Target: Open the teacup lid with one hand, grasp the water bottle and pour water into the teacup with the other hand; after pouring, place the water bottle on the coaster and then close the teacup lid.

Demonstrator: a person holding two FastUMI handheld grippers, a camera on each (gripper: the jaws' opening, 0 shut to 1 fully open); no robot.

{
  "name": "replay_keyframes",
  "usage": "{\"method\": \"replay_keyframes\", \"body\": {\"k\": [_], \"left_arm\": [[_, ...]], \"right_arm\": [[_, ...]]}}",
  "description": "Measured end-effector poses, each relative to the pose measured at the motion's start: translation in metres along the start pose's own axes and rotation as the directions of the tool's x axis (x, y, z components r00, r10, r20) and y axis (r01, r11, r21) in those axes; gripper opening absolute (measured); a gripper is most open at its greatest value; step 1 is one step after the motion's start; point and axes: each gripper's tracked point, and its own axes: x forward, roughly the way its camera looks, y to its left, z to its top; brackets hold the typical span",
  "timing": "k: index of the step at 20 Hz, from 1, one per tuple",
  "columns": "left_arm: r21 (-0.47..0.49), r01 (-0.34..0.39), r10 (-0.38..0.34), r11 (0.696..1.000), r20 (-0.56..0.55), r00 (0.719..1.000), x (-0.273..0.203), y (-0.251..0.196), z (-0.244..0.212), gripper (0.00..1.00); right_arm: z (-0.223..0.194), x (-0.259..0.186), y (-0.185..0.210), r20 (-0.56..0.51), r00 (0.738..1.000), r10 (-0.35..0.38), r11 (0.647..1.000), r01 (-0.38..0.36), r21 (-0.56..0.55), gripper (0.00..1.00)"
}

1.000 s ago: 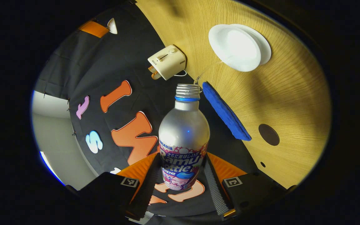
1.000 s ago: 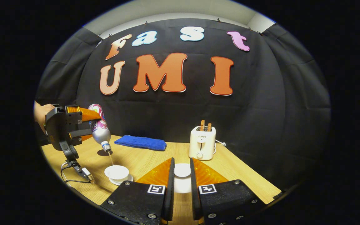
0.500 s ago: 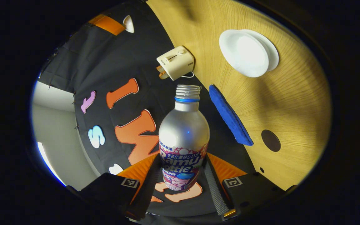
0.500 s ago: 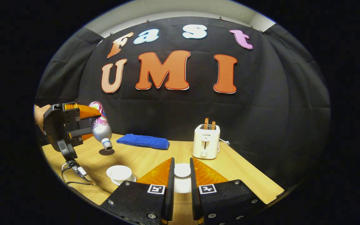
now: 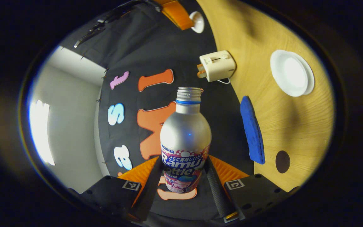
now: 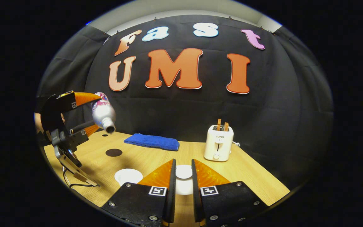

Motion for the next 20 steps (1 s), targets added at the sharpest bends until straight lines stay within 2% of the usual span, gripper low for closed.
{"method": "replay_keyframes", "body": {"k": [2,4,5,6,9,10,11,14,17,20], "left_arm": [[-0.118,-0.054,0.051,0.992,-0.03,0.998,0.0,0.011,-0.012,0.83],[-0.222,-0.104,0.093,0.97,-0.058,0.994,0.002,0.016,-0.024,0.82],[-0.276,-0.125,0.109,0.953,-0.075,0.991,0.001,0.016,-0.03,0.82],[-0.329,-0.145,0.121,0.933,-0.093,0.988,0.003,0.019,-0.036,0.86],[-0.448,-0.218,0.158,0.867,-0.166,0.973,0.004,0.021,-0.059,0.78],[-0.499,-0.241,0.166,0.832,-0.191,0.968,0.0,0.02,-0.068,0.82],[-0.552,-0.261,0.168,0.792,-0.215,0.962,0.0,0.018,-0.076,0.82],[-0.677,-0.336,0.155,0.655,-0.314,0.937,-0.001,0.012,-0.101,0.82],[-0.776,-0.365,0.112,0.514,-0.361,0.926,0.003,0.001,-0.116,0.82],[-0.854,-0.378,0.024,0.357,-0.396,0.918,0.012,-0.022,-0.135,0.82]], "right_arm": [[0.002,0.004,0.008,0.0,1.0,0.008,1.0,-0.008,-0.004,0.25],[0.004,0.009,0.017,-0.005,1.0,0.019,1.0,-0.019,-0.006,0.24],[0.005,0.012,0.021,-0.005,1.0,0.023,1.0,-0.023,-0.008,0.24],[0.007,0.014,0.025,-0.004,1.0,0.03,0.999,-0.03,-0.011,0.25],[0.009,0.02,0.045,-0.004,0.998,0.058,0.998,-0.058,-0.016,0.25],[0.01,0.023,0.051,-0.005,0.998,0.065,0.998,-0.065,-0.018,0.24],[0.01,0.025,0.056,-0.006,0.997,0.073,0.997,-0.073,-0.021,0.24],[0.01,0.032,0.072,-0.012,0.996,0.088,0.996,-0.089,-0.03,0.24],[0.008,0.037,0.088,-0.02,0.994,0.111,0.993,-0.111,-0.033,0.25],[0.006,0.042,0.098,-0.029,0.992,0.125,0.991,-0.125,-0.035,0.25]]}}
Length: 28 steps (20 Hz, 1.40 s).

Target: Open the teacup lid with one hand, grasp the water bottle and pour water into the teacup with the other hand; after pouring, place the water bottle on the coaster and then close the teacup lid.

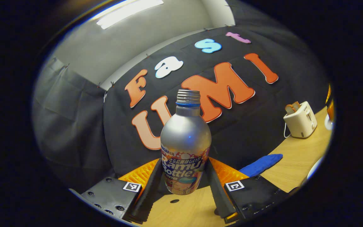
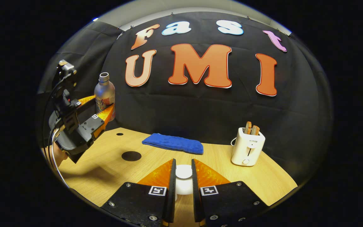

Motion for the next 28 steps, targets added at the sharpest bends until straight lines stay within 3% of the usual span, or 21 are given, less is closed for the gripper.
{"method": "replay_keyframes", "body": {"k": [5,6,9,10,15,20,22,25,28], "left_arm": [[-0.238,0.004,-0.048,0.971,-0.176,0.983,0.02,0.006,-0.056,0.82],[-0.281,0.012,-0.074,0.96,-0.211,0.975,0.024,-0.002,-0.067,0.78],[-0.37,0.002,-0.122,0.929,-0.299,0.946,0.033,-0.011,-0.096,0.82],[-0.389,0.007,-0.141,0.921,-0.319,0.937,0.036,-0.018,-0.103,0.82],[-0.432,0.038,-0.225,0.901,-0.391,0.892,0.035,-0.045,-0.133,0.79],[-0.452,0.058,-0.278,0.89,-0.439,0.854,0.029,-0.065,-0.157,0.82],[-0.46,0.065,-0.296,0.886,-0.452,0.841,0.03,-0.071,-0.165,0.87],[-0.461,0.067,-0.31,0.885,-0.476,0.823,0.03,-0.08,-0.176,0.81],[-0.465,0.072,-0.325,0.882,-0.492,0.807,0.024,-0.082,-0.182,0.85]], "right_arm": [[0.004,0.003,0.01,0.002,1.0,0.017,1.0,-0.017,-0.022,0.24],[0.006,0.003,0.01,0.004,1.0,0.018,0.999,-0.018,-0.026,0.24],[0.006,0.005,0.009,0.0,1.0,0.019,0.999,-0.019,-0.028,0.2],[0.004,0.006,0.008,-0.004,1.0,0.017,0.999,-0.017,-0.027,0.24],[-0.002,0.008,0.004,-0.019,1.0,0.012,1.0,-0.012,-0.024,0.25],[-0.009,0.011,0.0,-0.034,0.999,0.01,1.0,-0.011,-0.016,0.25],[-0.012,0.011,0.001,-0.041,0.999,0.013,1.0,-0.013,-0.01,0.25],[-0.017,0.013,0.003,-0.051,0.998,0.019,1.0,-0.019,-0.007,0.25],[-0.022,0.016,0.004,-0.065,0.998,0.021,1.0,-0.022,-0.013,0.25]]}}
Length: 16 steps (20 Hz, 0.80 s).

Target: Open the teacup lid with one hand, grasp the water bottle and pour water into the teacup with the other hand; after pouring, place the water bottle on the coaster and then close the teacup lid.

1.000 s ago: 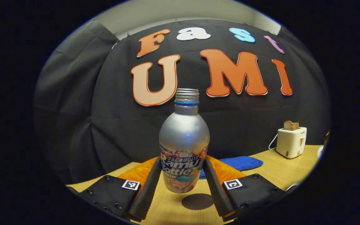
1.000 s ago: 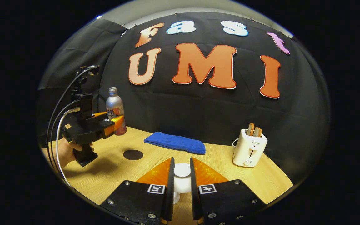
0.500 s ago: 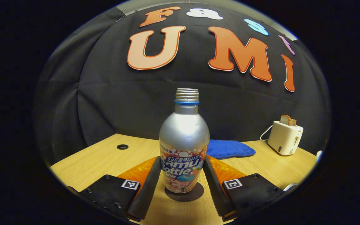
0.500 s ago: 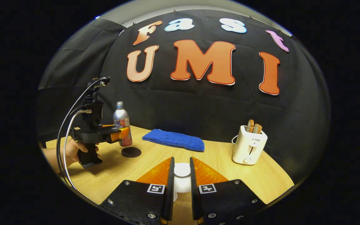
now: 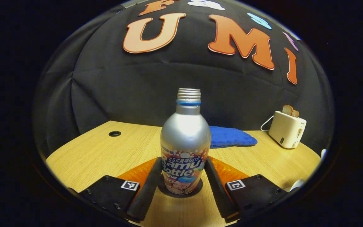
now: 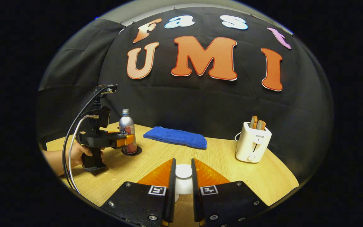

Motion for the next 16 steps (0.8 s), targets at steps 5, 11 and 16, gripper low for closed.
{"method": "replay_keyframes", "body": {"k": [5,11,16], "left_arm": [[0.015,0.01,-0.01,1.0,-0.006,1.0,0.002,-0.001,-0.002,0.88],[0.064,0.022,-0.019,0.998,-0.044,0.999,-0.009,-0.002,-0.014,0.98],[0.106,0.034,-0.034,0.994,0.003,0.999,-0.032,-0.001,-0.006,0.98]], "right_arm": [[-0.01,0.005,0.011,-0.027,0.999,0.027,1.0,-0.027,-0.001,0.21],[-0.025,0.011,0.027,-0.059,0.996,0.062,0.998,-0.061,0.016,0.25],[-0.037,0.014,0.043,-0.083,0.992,0.092,0.996,-0.09,0.02,0.25]]}}
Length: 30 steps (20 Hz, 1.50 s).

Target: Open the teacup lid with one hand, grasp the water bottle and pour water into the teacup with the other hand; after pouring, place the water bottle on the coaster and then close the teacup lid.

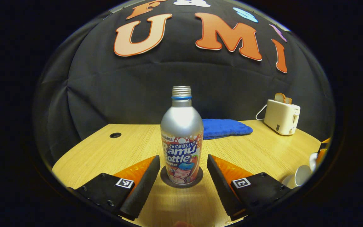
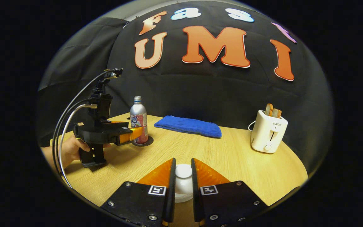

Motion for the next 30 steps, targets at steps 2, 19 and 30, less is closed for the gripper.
{"method": "replay_keyframes", "body": {"k": [2,19,30], "left_arm": [[0.001,-0.002,0.002,1.0,0.006,1.0,-0.008,0.002,0.0,0.98],[-0.031,-0.01,0.013,0.999,0.087,0.996,-0.077,0.004,0.017,0.98],[-0.019,-0.032,0.035,0.999,0.219,0.975,-0.129,0.003,0.067,0.97]], "right_arm": [[-0.004,0.004,0.004,-0.006,1.0,0.005,1.0,-0.005,-0.003,0.25],[-0.019,0.016,0.01,-0.003,1.0,0.002,1.0,-0.002,-0.02,0.33],[0.066,-0.019,-0.004,0.224,0.973,-0.048,0.999,0.05,-0.004,0.36]]}}
